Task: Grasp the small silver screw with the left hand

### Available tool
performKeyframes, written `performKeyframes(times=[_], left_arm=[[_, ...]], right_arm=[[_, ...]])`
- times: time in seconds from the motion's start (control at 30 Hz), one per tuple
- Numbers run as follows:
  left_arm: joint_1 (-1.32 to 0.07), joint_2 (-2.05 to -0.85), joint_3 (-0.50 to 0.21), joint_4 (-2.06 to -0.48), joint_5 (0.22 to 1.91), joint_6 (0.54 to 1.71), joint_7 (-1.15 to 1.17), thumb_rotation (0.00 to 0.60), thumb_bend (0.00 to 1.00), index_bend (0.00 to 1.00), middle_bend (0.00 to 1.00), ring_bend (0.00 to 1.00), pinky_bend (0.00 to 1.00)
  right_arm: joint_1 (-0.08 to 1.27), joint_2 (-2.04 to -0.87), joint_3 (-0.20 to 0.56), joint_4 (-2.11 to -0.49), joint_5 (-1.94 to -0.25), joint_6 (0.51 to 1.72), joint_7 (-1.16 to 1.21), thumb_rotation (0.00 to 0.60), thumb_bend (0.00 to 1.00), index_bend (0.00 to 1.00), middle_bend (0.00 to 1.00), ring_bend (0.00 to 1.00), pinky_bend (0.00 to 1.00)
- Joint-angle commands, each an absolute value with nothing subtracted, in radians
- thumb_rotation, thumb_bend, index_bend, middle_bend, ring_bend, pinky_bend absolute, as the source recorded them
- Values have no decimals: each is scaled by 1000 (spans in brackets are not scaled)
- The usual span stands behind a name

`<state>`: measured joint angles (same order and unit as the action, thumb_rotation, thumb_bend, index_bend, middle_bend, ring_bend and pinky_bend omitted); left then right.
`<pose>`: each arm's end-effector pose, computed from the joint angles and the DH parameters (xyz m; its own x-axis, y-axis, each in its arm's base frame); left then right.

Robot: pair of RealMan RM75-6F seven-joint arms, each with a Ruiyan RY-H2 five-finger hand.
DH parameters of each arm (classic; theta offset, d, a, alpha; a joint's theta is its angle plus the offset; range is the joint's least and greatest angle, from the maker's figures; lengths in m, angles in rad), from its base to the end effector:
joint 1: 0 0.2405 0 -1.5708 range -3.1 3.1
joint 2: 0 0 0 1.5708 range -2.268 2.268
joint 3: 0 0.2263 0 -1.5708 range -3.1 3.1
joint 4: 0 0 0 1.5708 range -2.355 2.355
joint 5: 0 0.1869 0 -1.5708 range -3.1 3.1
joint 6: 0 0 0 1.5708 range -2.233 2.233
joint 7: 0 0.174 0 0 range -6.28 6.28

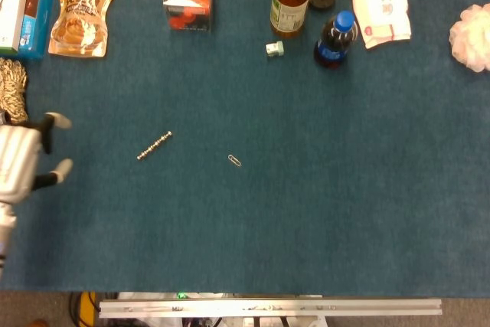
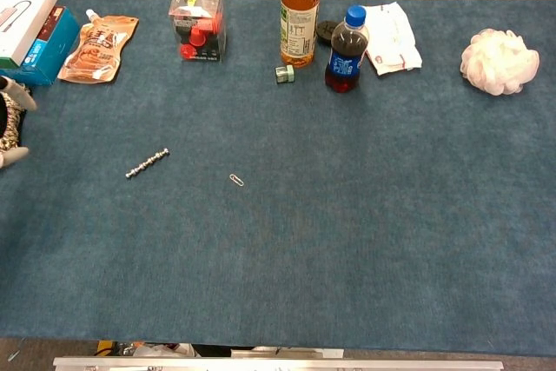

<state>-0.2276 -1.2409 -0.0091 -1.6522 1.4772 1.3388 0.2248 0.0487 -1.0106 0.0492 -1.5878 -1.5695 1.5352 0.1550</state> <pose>-0.2389 0.2305 0.0992 0.4709 0.1324 0.8722 0.8785 -0.1610 -0.4498 -0.2778 -0.1969 0.2030 0.3773 0.0319 0.9255 -0.9244 -0.0467 0.3785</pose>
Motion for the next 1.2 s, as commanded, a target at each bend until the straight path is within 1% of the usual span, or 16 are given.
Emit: performKeyframes(times=[0.03, 0.2, 0.4, 0.53, 0.83, 0.97, 1.2], left_arm=[[-271, -1294, -23, -1626, 1469, 1285, 256, 600, 186, 392, 670, 658, 637], [-328, -1368, -36, -1577, 1439, 1194, 294, 600, 186, 397, 692, 671, 653], [-377, -1440, -43, -1523, 1395, 1109, 336, 600, 174, 362, 697, 672, 667], [-397, -1479, -48, -1493, 1389, 1095, 348, 600, 156, 349, 699, 673, 678], [-427, -1544, -56, -1439, 1364, 1076, 381, 600, 155, 328, 711, 684, 687], [-435, -1564, -54, -1434, 1350, 1068, 399, 600, 156, 310, 715, 688, 687], [-455, -1596, -56, -1405, 1325, 1049, 431, 600, 156, 308, 717, 691, 687]], right_arm=[[49, -1009, 50, -1590, -1567, 1534, 154, 600, 185, 414, 498, 519, 600], [50, -1010, 50, -1593, -1560, 1526, 146, 600, 186, 413, 498, 519, 600], [47, -1009, 51, -1600, -1549, 1525, 131, 600, 186, 413, 498, 519, 600], [44, -1005, 51, -1609, -1545, 1526, 122, 600, 186, 413, 498, 519, 600], [43, -1001, 52, -1616, -1536, 1521, 111, 600, 186, 414, 498, 519, 600], [40, -998, 53, -1616, -1532, 1523, 111, 600, 186, 413, 498, 519, 600], [32, -995, 52, -1615, -1527, 1529, 113, 600, 186, 413, 498, 519, 600]])
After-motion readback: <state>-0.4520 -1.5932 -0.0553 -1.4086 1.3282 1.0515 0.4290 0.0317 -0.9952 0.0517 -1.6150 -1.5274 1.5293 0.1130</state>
